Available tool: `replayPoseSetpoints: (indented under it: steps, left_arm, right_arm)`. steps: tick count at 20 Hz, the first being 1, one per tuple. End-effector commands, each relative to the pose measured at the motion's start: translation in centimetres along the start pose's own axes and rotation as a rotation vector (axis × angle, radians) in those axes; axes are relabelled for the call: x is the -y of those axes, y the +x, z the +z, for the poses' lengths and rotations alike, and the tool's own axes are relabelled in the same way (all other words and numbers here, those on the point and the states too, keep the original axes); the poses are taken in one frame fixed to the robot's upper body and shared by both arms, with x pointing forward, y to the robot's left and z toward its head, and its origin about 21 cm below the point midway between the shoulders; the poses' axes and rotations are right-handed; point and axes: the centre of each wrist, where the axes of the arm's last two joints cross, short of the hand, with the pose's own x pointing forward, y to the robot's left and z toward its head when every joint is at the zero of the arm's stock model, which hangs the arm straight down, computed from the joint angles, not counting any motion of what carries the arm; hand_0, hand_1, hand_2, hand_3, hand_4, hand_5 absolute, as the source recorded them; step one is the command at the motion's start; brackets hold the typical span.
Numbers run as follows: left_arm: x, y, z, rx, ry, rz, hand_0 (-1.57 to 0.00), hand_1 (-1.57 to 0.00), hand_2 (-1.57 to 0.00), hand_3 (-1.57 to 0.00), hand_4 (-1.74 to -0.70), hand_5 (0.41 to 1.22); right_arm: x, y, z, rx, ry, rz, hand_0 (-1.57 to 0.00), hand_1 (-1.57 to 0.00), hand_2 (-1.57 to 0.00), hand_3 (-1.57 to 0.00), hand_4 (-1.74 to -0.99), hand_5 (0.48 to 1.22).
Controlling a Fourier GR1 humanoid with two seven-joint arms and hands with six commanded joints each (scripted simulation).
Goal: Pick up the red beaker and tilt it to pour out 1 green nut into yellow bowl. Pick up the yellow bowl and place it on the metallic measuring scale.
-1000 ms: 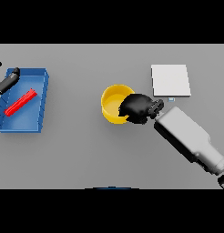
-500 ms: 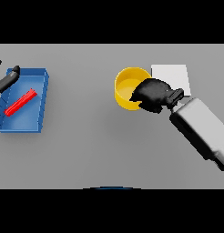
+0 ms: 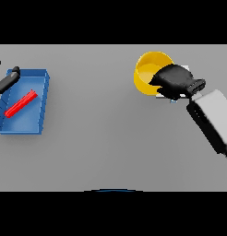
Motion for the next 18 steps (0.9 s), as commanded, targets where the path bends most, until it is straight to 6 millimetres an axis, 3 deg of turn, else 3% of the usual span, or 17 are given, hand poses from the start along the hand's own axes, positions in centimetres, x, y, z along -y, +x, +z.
replayPoseSetpoints:
  steps: [1,10,14,18]
  left_arm:
    - [0.2,0.0,0.3,0.001,0.005,0.001,0.0,0.0,0.0,0.0,-0.73,0.724]
    - [0.1,-0.2,0.4,-0.016,0.004,-0.005,0.0,0.0,0.0,0.0,-0.72,0.72]
    - [-0.1,-0.8,0.3,-0.028,0.008,-0.007,0.0,0.0,0.0,0.0,-0.72,0.712]
    - [0.3,0.0,0.6,-0.008,0.001,0.002,0.0,0.0,0.0,0.0,-0.73,0.714]
  right_arm:
    - [-0.1,-1.0,0.1,-0.009,0.003,-0.007,-1.57,-1.57,-1.54,-1.15,-1.741,1.221]
    - [-3.0,-6.1,-0.6,-0.149,-0.002,-0.056,-1.57,-1.57,-1.49,-1.2,-1.741,1.221]
    - [-3.9,-7.1,-1.3,-0.191,0.011,-0.106,-1.57,-1.57,-1.44,-1.32,-1.741,1.221]
    - [-5.0,-7.5,-1.8,-0.201,0.041,-0.157,-1.55,-1.57,-1.39,-1.41,-1.741,1.221]
